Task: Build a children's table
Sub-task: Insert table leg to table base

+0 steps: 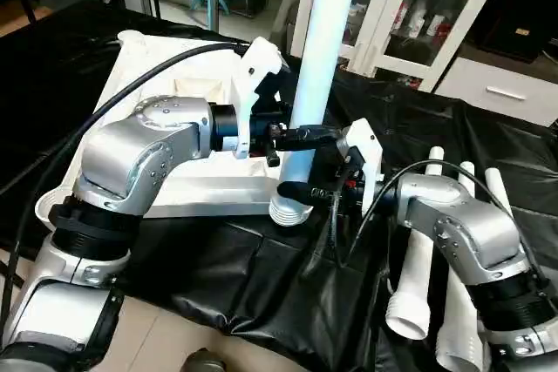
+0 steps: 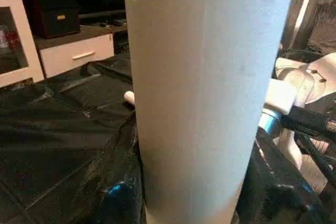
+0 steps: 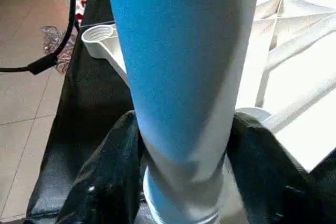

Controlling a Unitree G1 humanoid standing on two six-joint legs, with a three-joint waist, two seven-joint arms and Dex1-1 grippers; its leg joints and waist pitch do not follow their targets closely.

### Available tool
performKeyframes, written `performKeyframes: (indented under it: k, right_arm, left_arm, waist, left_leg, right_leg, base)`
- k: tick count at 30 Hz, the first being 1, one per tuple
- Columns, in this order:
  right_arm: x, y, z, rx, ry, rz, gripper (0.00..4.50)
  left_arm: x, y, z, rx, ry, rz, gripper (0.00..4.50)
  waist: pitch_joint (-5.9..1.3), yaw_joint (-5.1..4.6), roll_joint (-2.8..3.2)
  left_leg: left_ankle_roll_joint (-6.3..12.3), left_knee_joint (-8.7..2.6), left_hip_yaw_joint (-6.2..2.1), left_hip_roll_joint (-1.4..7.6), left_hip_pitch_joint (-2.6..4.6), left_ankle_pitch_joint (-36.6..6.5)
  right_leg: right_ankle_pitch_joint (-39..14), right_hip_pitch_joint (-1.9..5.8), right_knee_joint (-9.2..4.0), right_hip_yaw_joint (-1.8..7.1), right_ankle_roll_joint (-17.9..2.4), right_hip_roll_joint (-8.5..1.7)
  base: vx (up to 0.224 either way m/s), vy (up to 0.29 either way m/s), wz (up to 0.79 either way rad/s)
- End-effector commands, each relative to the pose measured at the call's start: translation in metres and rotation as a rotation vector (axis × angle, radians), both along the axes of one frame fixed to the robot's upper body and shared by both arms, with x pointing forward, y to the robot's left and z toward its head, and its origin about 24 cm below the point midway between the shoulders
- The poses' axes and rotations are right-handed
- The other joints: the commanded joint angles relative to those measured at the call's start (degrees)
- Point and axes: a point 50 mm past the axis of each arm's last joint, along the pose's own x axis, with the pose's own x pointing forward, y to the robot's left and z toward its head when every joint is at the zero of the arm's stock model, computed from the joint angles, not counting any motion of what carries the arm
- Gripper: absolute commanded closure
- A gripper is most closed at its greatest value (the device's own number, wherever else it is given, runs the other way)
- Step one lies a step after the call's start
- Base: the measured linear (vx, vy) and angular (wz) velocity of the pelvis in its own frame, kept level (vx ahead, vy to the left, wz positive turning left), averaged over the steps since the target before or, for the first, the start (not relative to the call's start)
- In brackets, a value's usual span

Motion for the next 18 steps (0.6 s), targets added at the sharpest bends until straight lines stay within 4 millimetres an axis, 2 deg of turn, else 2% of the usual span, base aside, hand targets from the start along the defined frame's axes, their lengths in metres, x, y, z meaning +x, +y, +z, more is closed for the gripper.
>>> performKeyframes:
  k: [1, 8, 9, 18]
  right_arm:
    - [0.0024, 0.0058, 0.0014, -0.024, -0.008, 0.018, 1.56]
    - [0.0031, 0.0066, 0.0004, -0.035, -0.017, 0.025, 1.46]
    - [0.0028, 0.0071, 0.0003, -0.035, -0.016, 0.030, 1.46]
    - [0.0020, 0.0112, -0.0005, -0.018, -0.012, 0.047, 1.46]
  left_arm:
    - [-0.0122, -0.0205, 0.0084, -0.014, -0.035, -0.137, 2.65]
    - [-0.0135, -0.0216, 0.0081, -0.011, -0.035, -0.150, 2.65]
    - [-0.0140, -0.0221, 0.0085, -0.014, -0.038, -0.154, 2.65]
    - [-0.0160, -0.0243, 0.0100, -0.036, -0.039, -0.173, 2.65]
  waist:
    - [-4.72, -0.15, 1.47]
    - [-4.64, -0.18, 1.40]
    - [-4.64, -0.20, 1.19]
    - [-4.58, -0.18, 1.31]
  left_leg:
    - [-4.76, -3.82, -1.02, 2.40, 1.13, -9.6]
    - [-4.73, -3.87, -1.03, 2.42, 1.07, -9.9]
    - [-4.62, -3.86, -0.99, 2.40, 1.07, -9.9]
    - [-4.57, -3.85, -1.03, 2.47, 1.11, -10.7]
  right_leg:
    - [-3.7, 2.94, -3.29, 2.82, -9.4, -4.28]
    - [-4.5, 2.93, -3.36, 2.84, -9.3, -4.32]
    - [-4.8, 2.97, -3.43, 2.86, -9.2, -4.33]
    - [-6.3, 2.74, -3.43, 2.88, -9.2, -4.40]
  base:
    - [0.000, 0.000, 0.00]
    - [0.000, 0.000, 0.00]
    - [0.000, 0.000, 0.00]
    - [0.000, 0.000, 0.00]
